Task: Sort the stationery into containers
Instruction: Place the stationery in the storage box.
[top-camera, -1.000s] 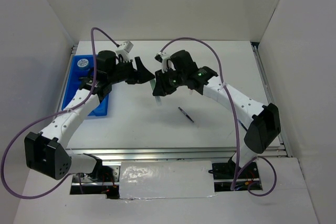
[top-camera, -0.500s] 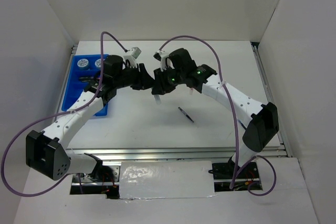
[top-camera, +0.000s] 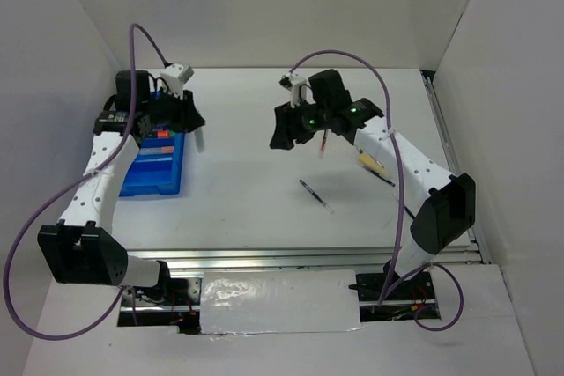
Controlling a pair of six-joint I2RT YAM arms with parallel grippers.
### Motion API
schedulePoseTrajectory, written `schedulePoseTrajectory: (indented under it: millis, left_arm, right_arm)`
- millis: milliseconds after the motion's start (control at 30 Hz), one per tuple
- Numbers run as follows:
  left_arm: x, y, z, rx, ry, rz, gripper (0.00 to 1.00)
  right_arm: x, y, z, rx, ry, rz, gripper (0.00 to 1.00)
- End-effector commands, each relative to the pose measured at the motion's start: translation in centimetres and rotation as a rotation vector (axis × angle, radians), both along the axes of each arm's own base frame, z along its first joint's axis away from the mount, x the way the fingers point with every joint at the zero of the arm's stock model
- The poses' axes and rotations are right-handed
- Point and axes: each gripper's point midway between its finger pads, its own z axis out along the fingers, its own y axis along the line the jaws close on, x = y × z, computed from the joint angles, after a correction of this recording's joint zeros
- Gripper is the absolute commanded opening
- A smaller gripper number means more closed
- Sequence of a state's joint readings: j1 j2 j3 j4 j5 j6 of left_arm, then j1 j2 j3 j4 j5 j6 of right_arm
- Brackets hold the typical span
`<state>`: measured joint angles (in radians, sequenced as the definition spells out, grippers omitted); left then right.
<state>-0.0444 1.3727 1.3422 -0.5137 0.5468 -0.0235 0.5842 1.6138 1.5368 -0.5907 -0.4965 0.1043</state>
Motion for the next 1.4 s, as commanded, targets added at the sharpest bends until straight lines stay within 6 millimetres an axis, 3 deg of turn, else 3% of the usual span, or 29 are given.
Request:
schedulePoseTrajectory:
  millis: [0, 100, 200, 267, 300, 500, 767, 1033, 1100, 1233, 1367]
  left_arm:
    - [-0.8, 5.8, -1.2, 0.506, -0.195, -0.294, 0.0]
    - [-1.8, 10.1, -3.7, 0.76, -0.185, -0.519, 0.0]
    - [-2.3, 13.2, -6.0, 0.914, -0.136, -0.676, 0.0]
    - [-1.6, 15.3, -7.7, 0.991, -0.082, -0.733, 0.0]
    - [-0.5, 16.1, -7.4, 1.02, -0.095, -0.723, 0.0]
    - [3.5, 19.3, -10.0, 1.041, -0.089, -0.8, 0.01]
    - [5.3, 19.8, -13.1, 1.029, -0.104, -0.857, 0.06]
    - [4.9, 20.1, -16.3, 0.989, 0.027, -0.87, 0.18]
    - [4.7, 20.1, -16.5, 0.982, 0.041, -0.869, 0.21]
    - [5.0, 20.1, -16.4, 0.98, 0.055, -0.828, 0.41]
    - [6.0, 19.7, -13.1, 0.976, -0.017, -0.762, 0.57]
  right_arm:
    - [-0.3, -4.4, 0.2, -0.076, -0.032, 0.012, 0.65]
    - [0.3, -7.5, -1.4, -0.123, -0.018, -0.034, 0.65]
    - [0.3, -8.8, -2.6, -0.139, -0.005, -0.073, 0.65]
    - [0.6, -9.6, -3.1, -0.146, 0.011, -0.106, 0.65]
    - [0.7, -9.7, -3.2, -0.145, 0.019, -0.116, 0.65]
    - [1.2, -10.6, -3.8, -0.158, 0.03, -0.157, 0.64]
    - [1.9, -12.0, -4.6, -0.181, 0.051, -0.209, 0.64]
    - [3.0, -14.0, -5.1, -0.218, 0.084, -0.261, 0.66]
    - [3.2, -14.4, -5.4, -0.222, 0.096, -0.273, 0.66]
    - [3.6, -15.3, -5.7, -0.251, 0.095, -0.297, 0.69]
    - [3.9, -17.1, -6.1, -0.297, 0.09, -0.324, 0.66]
